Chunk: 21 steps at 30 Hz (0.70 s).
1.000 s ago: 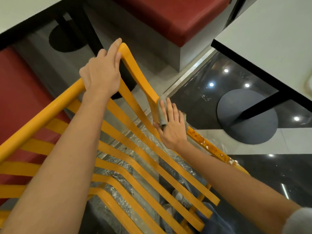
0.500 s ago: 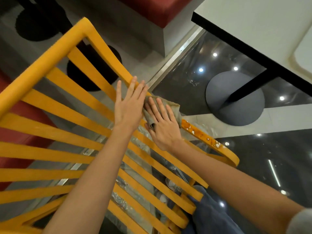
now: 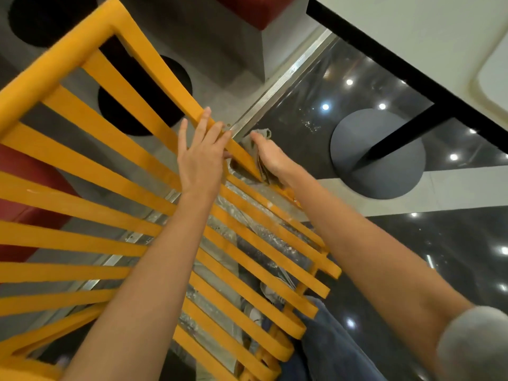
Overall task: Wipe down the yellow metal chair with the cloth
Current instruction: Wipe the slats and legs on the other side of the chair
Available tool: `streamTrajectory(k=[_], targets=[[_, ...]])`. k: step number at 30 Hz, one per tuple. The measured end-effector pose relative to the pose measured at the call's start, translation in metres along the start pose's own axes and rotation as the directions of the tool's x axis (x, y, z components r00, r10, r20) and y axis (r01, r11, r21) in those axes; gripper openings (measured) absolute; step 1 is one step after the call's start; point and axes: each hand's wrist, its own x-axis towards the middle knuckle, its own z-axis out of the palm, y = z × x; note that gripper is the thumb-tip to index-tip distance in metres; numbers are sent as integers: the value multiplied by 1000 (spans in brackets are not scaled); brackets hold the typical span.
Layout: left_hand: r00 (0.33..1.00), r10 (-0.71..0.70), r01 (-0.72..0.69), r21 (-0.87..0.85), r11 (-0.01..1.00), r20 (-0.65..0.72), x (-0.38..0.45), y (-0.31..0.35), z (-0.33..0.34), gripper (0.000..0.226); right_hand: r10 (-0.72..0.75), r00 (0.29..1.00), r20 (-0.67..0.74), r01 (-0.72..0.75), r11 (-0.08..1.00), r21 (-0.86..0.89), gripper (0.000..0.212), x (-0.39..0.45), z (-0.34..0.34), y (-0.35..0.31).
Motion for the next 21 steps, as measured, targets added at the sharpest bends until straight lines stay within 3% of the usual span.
streamTrajectory(k=[2,6,10,14,17,19,21], targets=[[1000,-17,17,-21,1000,-6,2,1,3,36,87,986,139,-106,986,132,57,-2,-23,14],[999,-35,32,-62,998,-41,3,1,5,38,183,946,268,-229,961,155,46,-12,-44,43],[998,-10,4,-79,997,-69,5,0,9,38,92,934,346,-148,979,140,60,23,-23,-9],[998,-2,-3,-90,996,-61,7,-1,10,39,4,961,276,-81,960,267,51,25,-6,-23],[1000,-24,22,-76,997,-20,8,5,6,38,122,965,232,-179,953,245,55,16,-24,17],[999,-47,47,-86,995,1,7,7,5,39,207,924,322,-291,926,241,56,10,-36,31],[998,-59,59,-82,995,-1,6,7,6,42,196,901,387,-305,921,244,59,12,-38,20]])
